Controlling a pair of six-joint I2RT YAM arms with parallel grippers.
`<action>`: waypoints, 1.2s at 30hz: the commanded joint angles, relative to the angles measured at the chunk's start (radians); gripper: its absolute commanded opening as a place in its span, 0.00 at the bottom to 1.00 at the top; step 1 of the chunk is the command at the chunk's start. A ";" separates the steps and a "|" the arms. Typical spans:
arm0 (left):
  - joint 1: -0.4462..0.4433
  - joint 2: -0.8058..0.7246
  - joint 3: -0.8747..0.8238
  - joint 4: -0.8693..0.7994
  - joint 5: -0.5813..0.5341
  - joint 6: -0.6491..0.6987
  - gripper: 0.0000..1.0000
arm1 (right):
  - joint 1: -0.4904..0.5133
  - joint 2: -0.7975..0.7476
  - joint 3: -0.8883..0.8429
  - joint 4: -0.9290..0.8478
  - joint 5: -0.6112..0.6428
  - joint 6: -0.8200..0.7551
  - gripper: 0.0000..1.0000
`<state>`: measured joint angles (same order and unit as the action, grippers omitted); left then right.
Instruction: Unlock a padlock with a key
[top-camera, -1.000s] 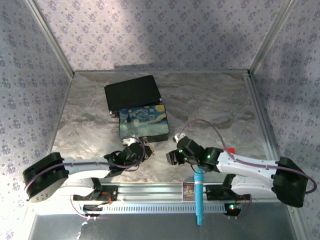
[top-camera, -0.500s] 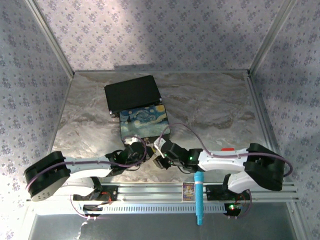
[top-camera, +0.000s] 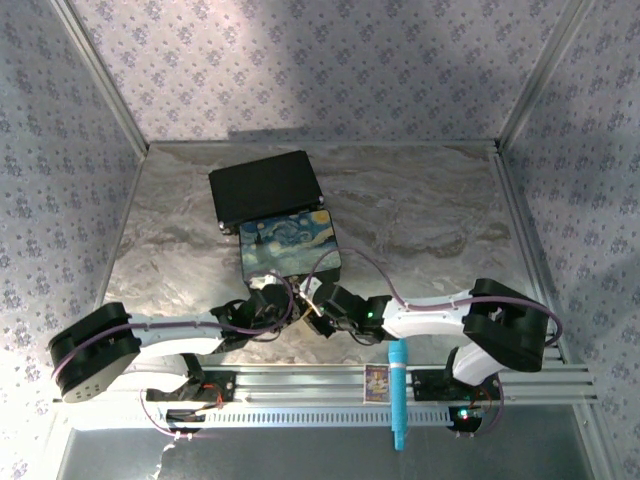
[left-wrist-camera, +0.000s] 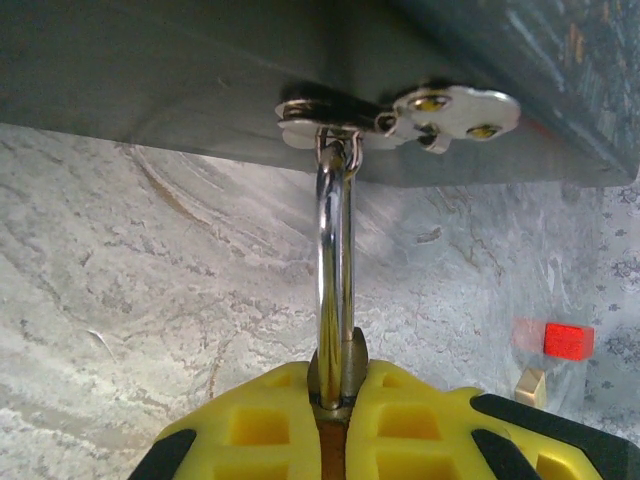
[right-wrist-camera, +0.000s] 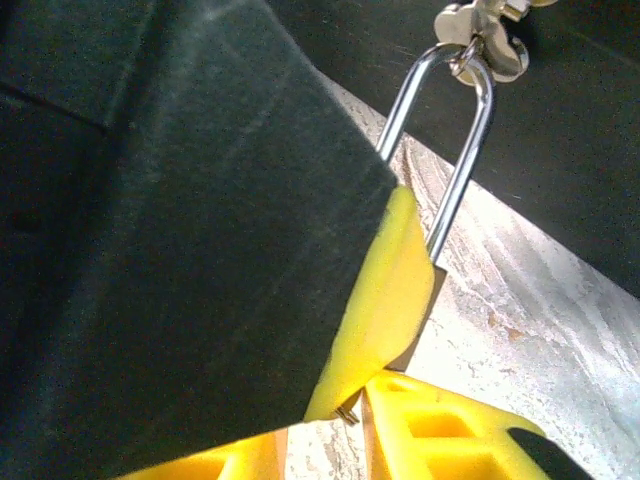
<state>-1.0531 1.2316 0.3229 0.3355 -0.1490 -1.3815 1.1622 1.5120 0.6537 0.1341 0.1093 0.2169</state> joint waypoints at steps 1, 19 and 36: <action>0.002 -0.004 0.021 -0.012 0.037 -0.003 0.00 | 0.002 0.019 0.023 0.059 0.026 -0.018 0.21; 0.002 -0.027 -0.005 0.010 0.051 -0.011 0.00 | -0.133 0.018 -0.142 0.378 -0.240 0.179 0.03; -0.003 -0.096 -0.064 0.040 0.063 -0.020 0.00 | -0.287 -0.013 -0.293 0.609 -0.371 0.448 0.12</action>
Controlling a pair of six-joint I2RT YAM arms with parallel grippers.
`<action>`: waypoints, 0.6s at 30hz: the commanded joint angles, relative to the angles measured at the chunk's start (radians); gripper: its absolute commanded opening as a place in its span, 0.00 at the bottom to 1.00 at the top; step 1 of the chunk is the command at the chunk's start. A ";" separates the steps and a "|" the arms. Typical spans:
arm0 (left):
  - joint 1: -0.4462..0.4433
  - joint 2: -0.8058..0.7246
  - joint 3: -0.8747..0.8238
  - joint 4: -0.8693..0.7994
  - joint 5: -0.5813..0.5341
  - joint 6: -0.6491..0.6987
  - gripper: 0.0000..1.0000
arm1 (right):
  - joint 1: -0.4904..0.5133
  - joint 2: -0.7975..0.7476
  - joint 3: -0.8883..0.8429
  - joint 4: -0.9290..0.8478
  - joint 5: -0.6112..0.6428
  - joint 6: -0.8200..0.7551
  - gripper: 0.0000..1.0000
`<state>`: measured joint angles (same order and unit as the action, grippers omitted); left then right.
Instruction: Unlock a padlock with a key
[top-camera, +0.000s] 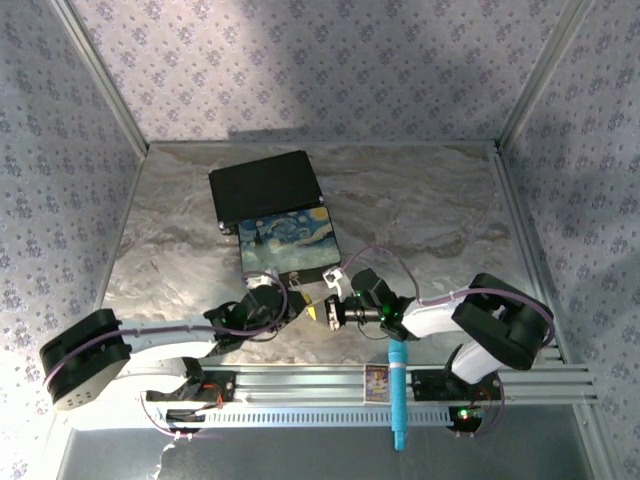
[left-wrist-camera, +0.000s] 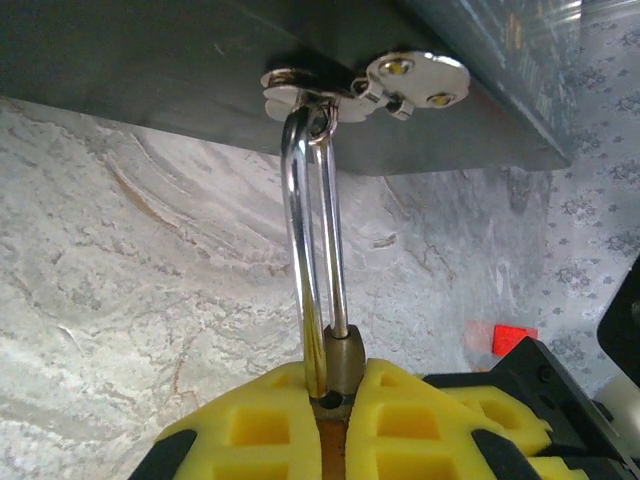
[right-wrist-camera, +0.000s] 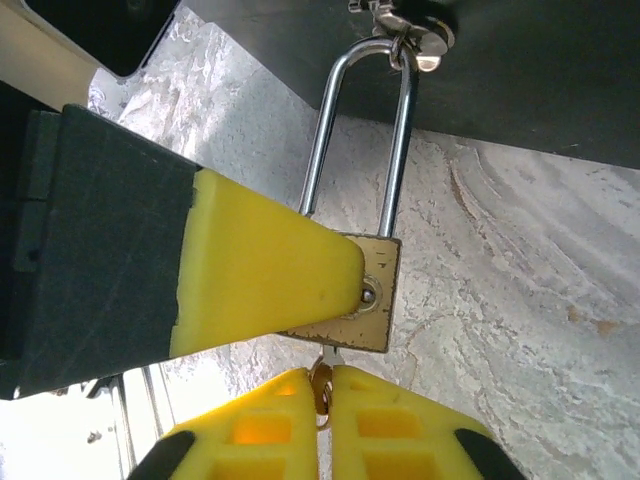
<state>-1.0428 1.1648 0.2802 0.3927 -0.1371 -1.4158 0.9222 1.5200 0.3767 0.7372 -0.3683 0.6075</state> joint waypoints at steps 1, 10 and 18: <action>-0.014 -0.031 -0.025 -0.014 0.050 0.012 0.00 | -0.049 -0.023 -0.017 0.003 0.115 0.063 0.14; -0.020 -0.056 -0.043 -0.013 0.047 0.011 0.00 | -0.060 -0.002 -0.011 -0.030 0.194 0.164 0.37; -0.022 -0.115 -0.035 -0.109 0.021 0.029 0.00 | -0.033 -0.017 -0.007 -0.085 0.242 0.150 0.38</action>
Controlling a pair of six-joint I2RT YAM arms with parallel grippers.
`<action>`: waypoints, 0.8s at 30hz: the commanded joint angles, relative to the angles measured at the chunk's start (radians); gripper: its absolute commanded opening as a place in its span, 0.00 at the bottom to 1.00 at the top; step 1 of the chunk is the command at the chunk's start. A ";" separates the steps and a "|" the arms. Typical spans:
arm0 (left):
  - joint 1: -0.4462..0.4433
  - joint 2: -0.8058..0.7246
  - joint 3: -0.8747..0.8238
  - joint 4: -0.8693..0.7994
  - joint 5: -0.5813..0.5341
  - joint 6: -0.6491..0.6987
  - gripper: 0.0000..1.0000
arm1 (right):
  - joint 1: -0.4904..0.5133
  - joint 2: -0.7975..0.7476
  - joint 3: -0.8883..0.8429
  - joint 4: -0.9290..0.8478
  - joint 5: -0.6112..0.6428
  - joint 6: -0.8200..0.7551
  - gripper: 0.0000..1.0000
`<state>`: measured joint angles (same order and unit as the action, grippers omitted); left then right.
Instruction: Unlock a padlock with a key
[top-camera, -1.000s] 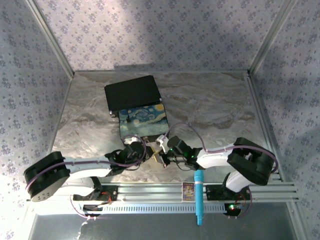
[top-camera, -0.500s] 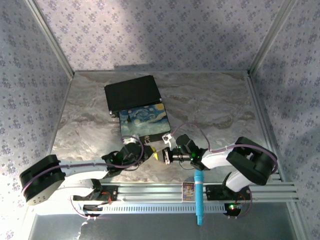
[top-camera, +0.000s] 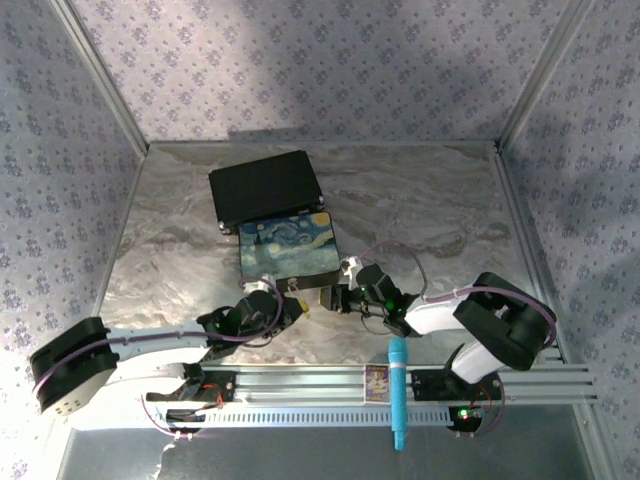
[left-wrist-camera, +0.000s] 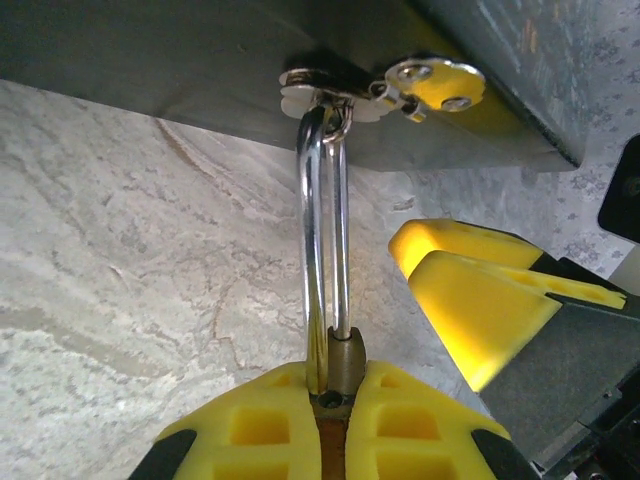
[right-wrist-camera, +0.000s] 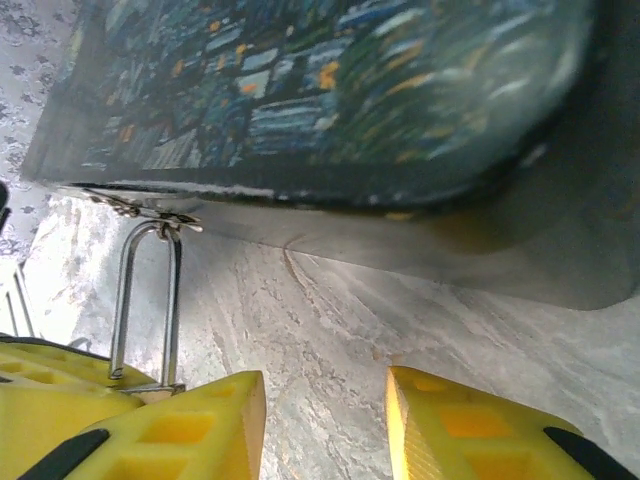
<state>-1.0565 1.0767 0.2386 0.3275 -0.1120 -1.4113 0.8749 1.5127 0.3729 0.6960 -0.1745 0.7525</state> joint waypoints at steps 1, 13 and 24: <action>-0.008 -0.030 0.013 -0.066 -0.006 0.031 0.00 | 0.020 -0.020 -0.005 -0.055 0.055 0.000 0.40; 0.008 -0.014 0.167 -0.492 -0.025 0.199 0.00 | 0.104 -0.347 0.202 -0.752 0.487 0.006 0.79; 0.055 0.119 0.234 -0.620 0.012 0.282 0.00 | -0.033 -0.016 0.535 -0.936 0.340 -0.107 0.79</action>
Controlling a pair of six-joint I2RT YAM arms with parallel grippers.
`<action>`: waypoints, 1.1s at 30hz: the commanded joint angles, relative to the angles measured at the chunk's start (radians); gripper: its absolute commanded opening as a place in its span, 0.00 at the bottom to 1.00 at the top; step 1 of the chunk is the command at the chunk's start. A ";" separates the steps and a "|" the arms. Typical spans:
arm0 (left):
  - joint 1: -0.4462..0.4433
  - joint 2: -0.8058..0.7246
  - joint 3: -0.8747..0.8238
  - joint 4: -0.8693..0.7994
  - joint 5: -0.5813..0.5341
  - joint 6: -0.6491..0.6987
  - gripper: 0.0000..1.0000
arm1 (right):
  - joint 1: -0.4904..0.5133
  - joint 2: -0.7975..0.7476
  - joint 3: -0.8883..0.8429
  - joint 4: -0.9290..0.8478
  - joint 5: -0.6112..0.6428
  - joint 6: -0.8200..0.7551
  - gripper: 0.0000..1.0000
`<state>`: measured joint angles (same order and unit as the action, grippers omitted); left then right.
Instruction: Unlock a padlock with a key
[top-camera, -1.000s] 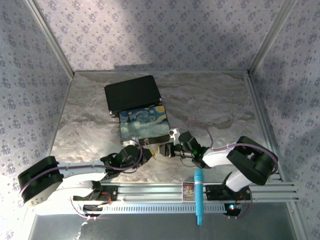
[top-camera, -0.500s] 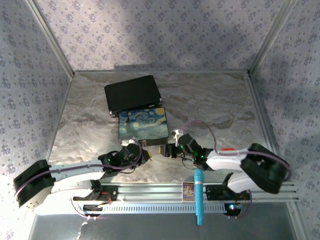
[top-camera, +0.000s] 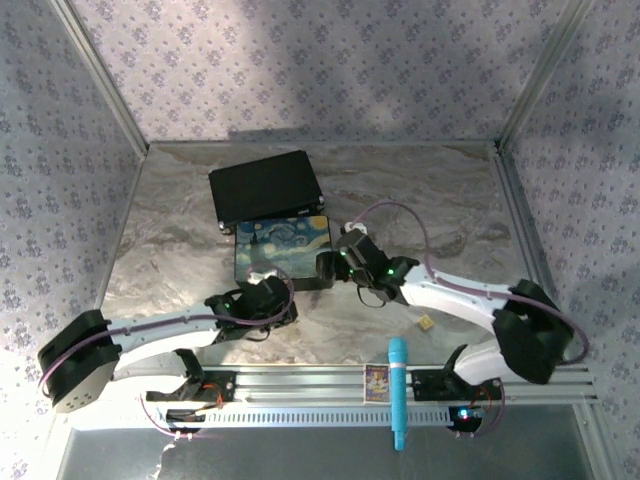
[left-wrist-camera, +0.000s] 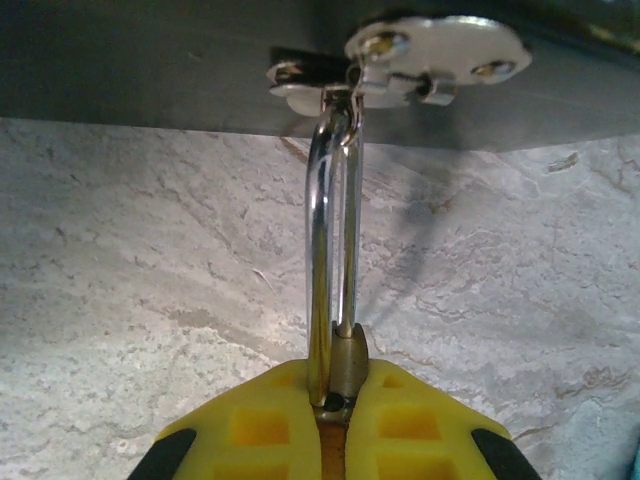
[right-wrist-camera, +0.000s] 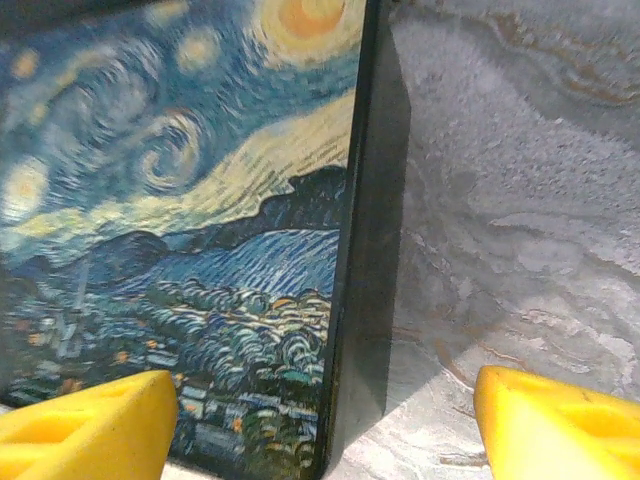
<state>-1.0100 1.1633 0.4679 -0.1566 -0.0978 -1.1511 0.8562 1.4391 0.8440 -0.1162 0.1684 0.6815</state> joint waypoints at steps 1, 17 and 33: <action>0.008 0.042 0.013 -0.160 -0.016 0.026 0.01 | -0.019 0.087 0.080 -0.133 -0.011 -0.039 0.78; -0.003 0.248 0.117 -0.334 -0.179 0.051 0.20 | -0.027 0.188 0.069 -0.105 -0.066 -0.028 0.77; -0.122 0.413 0.334 -0.655 -0.381 0.019 0.25 | -0.036 0.225 0.058 -0.078 -0.090 -0.007 0.76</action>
<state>-1.1141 1.5524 0.7872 -0.6418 -0.4385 -1.1076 0.8242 1.6112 0.9413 -0.0681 0.0845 0.6735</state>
